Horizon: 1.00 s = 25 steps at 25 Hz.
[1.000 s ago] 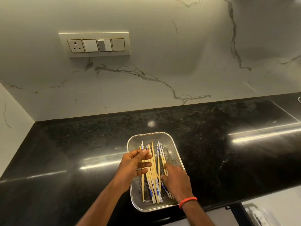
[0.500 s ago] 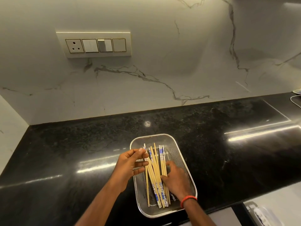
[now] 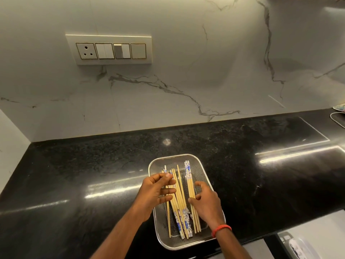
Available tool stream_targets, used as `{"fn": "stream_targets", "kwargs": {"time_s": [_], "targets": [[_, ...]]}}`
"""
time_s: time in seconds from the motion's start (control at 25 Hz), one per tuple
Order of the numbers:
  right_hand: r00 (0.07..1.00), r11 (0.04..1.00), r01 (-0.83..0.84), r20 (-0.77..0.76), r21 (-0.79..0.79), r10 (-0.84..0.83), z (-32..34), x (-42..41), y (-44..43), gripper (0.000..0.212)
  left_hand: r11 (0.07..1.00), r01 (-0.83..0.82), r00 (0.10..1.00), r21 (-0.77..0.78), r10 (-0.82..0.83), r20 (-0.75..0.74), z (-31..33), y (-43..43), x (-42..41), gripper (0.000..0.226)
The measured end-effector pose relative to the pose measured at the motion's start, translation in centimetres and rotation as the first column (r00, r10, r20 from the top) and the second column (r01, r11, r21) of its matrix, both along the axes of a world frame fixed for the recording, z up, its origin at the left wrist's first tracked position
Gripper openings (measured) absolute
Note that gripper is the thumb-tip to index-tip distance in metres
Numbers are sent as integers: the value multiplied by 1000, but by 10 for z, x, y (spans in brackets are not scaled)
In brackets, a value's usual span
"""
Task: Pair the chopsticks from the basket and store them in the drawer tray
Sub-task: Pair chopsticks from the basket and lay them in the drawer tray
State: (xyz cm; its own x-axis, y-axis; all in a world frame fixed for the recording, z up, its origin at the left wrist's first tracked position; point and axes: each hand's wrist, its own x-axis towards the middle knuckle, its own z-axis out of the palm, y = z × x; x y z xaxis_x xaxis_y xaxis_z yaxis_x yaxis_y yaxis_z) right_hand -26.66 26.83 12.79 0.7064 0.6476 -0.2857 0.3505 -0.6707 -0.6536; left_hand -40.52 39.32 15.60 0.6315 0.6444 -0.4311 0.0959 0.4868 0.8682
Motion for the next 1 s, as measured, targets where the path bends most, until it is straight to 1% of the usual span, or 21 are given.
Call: {"fn": "stream_targets", "kwargs": {"time_s": [0.08, 0.2, 0.36, 0.48, 0.6, 0.68, 0.8, 0.88, 1.0], "targets": [[996, 997, 17, -90, 76, -10, 6, 0, -1, 67, 1000, 12, 1000, 8, -12, -10, -3, -2, 3, 24], [971, 985, 25, -239, 169, 17, 18, -4, -5, 68, 999, 45, 999, 28, -45, -19, -6, -4, 8, 26], [932, 970, 6, -352, 243, 83, 35, -13, -9, 71, 995, 81, 996, 53, -79, -31, -5, -4, 14, 25], [919, 964, -30, -371, 265, 131, 40, -17, -13, 73, 993, 93, 995, 69, -92, -24, -3, -7, 17, 21], [928, 966, -55, -344, 251, 142, 38, -18, -19, 76, 986, 126, 992, 111, -122, -41, -2, -12, 20, 20], [923, 966, -46, -358, 256, 139, 38, -19, -24, 75, 984, 132, 991, 122, -127, -46, -3, -16, 22, 21], [917, 964, -14, -380, 267, 118, 40, -19, -33, 70, 982, 135, 991, 135, -132, -33, -4, -22, 26, 18], [913, 958, 11, -393, 286, 107, 40, -17, -39, 60, 980, 139, 990, 142, -138, -19, -3, -27, 30, 15], [887, 924, 108, -456, 367, 77, 40, -14, -51, 53, 975, 165, 986, 149, -168, 9, 0, -37, 39, 13]]}}
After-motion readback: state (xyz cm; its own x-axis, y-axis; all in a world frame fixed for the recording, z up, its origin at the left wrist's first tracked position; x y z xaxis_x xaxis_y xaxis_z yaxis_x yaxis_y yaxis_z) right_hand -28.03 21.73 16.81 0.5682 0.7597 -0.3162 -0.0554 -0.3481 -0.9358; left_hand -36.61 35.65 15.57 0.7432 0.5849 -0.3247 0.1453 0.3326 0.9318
